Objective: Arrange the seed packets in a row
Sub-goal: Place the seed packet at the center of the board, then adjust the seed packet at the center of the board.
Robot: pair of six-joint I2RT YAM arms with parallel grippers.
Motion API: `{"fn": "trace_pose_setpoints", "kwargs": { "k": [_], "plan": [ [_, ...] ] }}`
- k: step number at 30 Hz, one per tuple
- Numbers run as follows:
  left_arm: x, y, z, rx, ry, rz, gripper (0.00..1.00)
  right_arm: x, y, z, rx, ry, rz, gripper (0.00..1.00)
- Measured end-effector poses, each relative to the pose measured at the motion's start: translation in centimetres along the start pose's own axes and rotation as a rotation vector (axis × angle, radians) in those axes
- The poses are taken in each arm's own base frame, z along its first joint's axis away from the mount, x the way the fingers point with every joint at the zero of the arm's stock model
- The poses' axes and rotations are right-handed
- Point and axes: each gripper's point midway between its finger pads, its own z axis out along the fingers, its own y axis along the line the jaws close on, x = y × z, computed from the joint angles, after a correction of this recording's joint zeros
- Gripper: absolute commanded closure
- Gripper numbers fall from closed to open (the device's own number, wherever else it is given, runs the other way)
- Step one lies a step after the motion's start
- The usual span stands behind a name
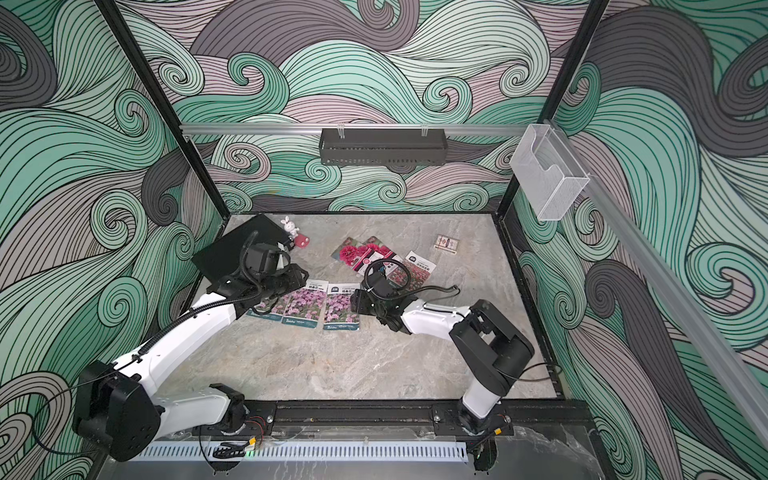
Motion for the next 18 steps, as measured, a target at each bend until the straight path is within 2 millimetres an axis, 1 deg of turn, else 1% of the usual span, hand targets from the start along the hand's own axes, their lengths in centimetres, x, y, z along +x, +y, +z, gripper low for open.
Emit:
{"fn": "trace_pose_setpoints", "kwargs": {
  "k": [4, 9, 12, 14, 18],
  "plan": [
    [0.1, 0.2, 0.2, -0.005, 0.005, -0.001, 0.56, 1.3, -0.5, -0.2, 0.012, 0.061, -0.038, 0.39],
    [0.5, 1.2, 1.2, -0.041, 0.034, -0.004, 0.57, 2.8, -0.6, -0.5, 0.005, 0.133, -0.087, 0.39],
    [0.8, 2.3, 1.9, -0.073, 0.058, -0.009, 0.57, 2.6, -0.1, -1.4, -0.017, 0.139, -0.118, 0.39],
    [1.1, 3.1, 2.5, -0.099, 0.084, -0.014, 0.58, 2.2, 0.7, -2.1, -0.044, 0.135, -0.140, 0.39],
    [2.8, 4.5, 3.9, -0.139, 0.166, -0.029, 0.60, 1.2, 2.0, -2.8, -0.114, 0.131, -0.140, 0.38]
  ]
}}
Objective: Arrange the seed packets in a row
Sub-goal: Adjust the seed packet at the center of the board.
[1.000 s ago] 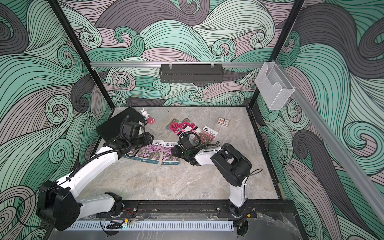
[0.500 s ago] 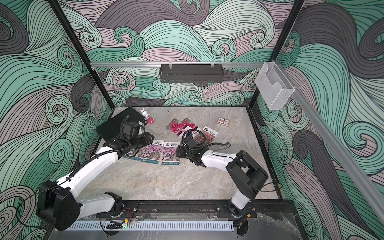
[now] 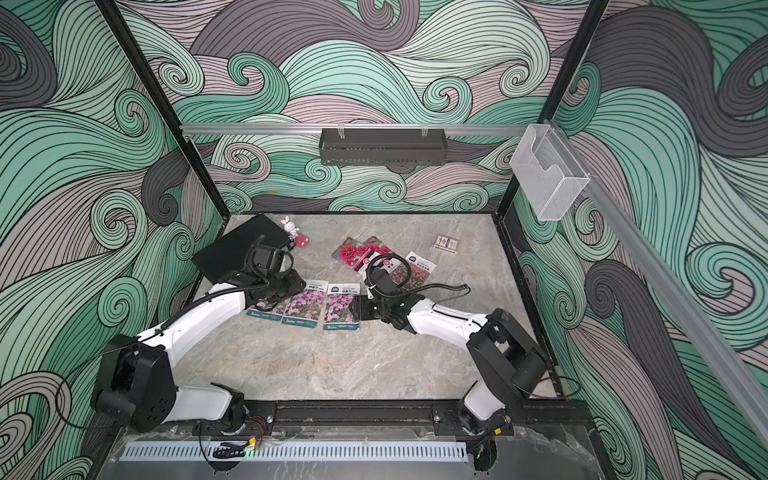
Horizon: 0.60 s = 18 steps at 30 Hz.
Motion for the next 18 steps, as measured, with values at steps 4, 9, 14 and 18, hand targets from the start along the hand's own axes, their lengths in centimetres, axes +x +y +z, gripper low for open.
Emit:
{"fn": "trace_pose_setpoints", "kwargs": {
  "k": [4, 9, 14, 18],
  "plan": [
    [1.4, 0.7, 1.1, -0.005, 0.047, -0.013, 0.60, -0.7, 0.1, -0.3, -0.047, 0.010, 0.027, 0.38],
    [3.1, 1.7, 1.9, -0.012, 0.089, -0.038, 0.60, -0.4, 0.5, -0.1, -0.090, 0.037, 0.054, 0.40],
    [4.2, 2.0, 2.6, 0.001, 0.108, -0.063, 0.60, 0.2, 0.4, 0.8, -0.101, 0.063, 0.076, 0.41],
    [4.4, 1.4, 3.0, 0.040, 0.105, -0.069, 0.60, 0.4, 0.1, 1.2, -0.097, 0.072, 0.087, 0.41]
  ]
}}
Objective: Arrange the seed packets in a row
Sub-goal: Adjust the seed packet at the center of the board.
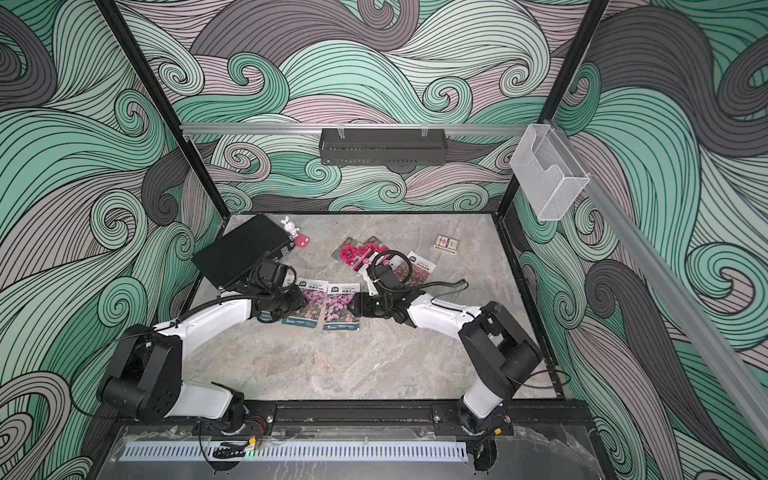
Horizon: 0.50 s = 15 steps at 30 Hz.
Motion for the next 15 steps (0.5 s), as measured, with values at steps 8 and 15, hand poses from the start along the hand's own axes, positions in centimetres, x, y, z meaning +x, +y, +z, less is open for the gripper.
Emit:
{"fn": "trace_pose_setpoints", "kwargs": {
  "k": [8, 15],
  "plan": [
    [0.6, -3.2, 3.2, 0.034, 0.047, 0.067, 0.61, -1.5, -1.9, -1.0, -0.008, -0.033, 0.057, 0.41],
    [-0.2, -5.4, 5.3, 0.058, 0.053, 0.091, 0.62, -2.4, -2.6, -2.7, -0.010, -0.072, 0.067, 0.41]
  ]
}}
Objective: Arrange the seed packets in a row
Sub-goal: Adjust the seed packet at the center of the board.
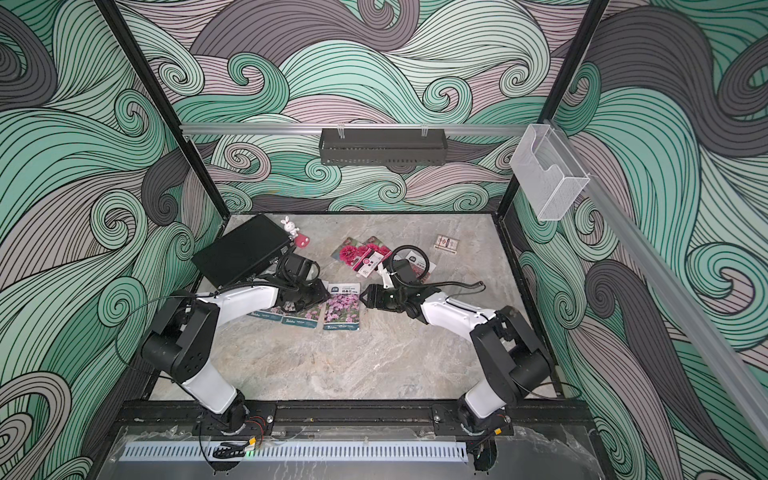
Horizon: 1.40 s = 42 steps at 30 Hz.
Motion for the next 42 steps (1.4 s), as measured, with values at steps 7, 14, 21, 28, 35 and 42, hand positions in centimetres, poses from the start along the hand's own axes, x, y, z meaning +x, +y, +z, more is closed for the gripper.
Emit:
{"fn": "trace_pose_setpoints", "kwargs": {
  "k": [7, 14, 21, 28, 35, 42],
  "plan": [
    [-0.3, -0.6, 1.3, 0.002, 0.007, 0.009, 0.62, 0.2, -0.1, -0.3, -0.003, 0.001, -0.008, 0.41],
    [-0.5, -0.6, 1.8, -0.002, 0.011, 0.009, 0.62, 0.5, -0.3, -0.5, 0.000, 0.004, -0.011, 0.41],
    [-0.7, -0.9, 2.6, 0.002, 0.012, 0.014, 0.63, 0.7, -0.4, -0.6, 0.002, 0.006, -0.010, 0.41],
    [-0.7, -1.1, 2.7, 0.005, 0.010, 0.017, 0.63, 1.0, -0.6, -0.6, 0.006, 0.011, -0.007, 0.41],
    [-0.7, -1.2, 2.4, 0.005, 0.009, 0.018, 0.63, 1.0, -0.7, -0.6, 0.007, 0.011, -0.011, 0.41],
    [-1.9, -3.0, -0.7, 0.051, -0.048, 0.032, 0.63, 1.2, -1.1, -0.1, 0.017, 0.023, -0.008, 0.42]
  ]
}}
